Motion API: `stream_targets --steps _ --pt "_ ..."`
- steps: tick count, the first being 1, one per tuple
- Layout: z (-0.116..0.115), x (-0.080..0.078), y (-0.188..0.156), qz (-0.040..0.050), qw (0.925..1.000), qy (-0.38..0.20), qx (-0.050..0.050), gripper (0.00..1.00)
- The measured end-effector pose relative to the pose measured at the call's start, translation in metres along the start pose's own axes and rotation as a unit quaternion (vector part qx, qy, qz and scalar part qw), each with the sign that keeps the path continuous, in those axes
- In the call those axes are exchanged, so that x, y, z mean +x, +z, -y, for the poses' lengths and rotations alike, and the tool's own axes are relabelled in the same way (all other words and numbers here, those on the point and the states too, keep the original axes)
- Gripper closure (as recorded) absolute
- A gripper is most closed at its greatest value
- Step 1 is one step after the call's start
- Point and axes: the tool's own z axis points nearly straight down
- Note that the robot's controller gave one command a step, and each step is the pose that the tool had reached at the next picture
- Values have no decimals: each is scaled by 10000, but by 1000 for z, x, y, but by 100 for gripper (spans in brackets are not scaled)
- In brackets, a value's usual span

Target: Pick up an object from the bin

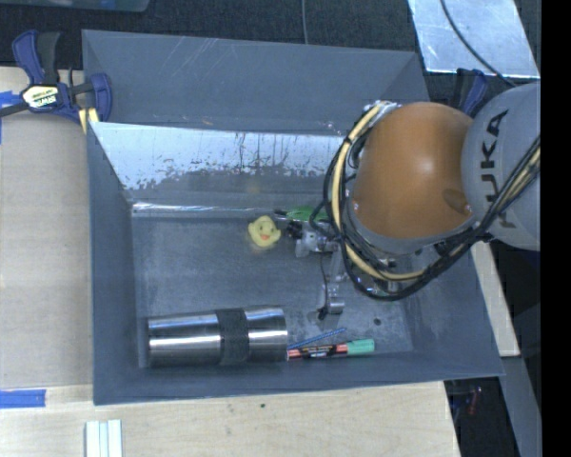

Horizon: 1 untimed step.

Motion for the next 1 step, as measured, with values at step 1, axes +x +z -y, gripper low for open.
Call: stream_targets --steps 1 --pt "0 -2 -4 41 10000 12 -4 0"
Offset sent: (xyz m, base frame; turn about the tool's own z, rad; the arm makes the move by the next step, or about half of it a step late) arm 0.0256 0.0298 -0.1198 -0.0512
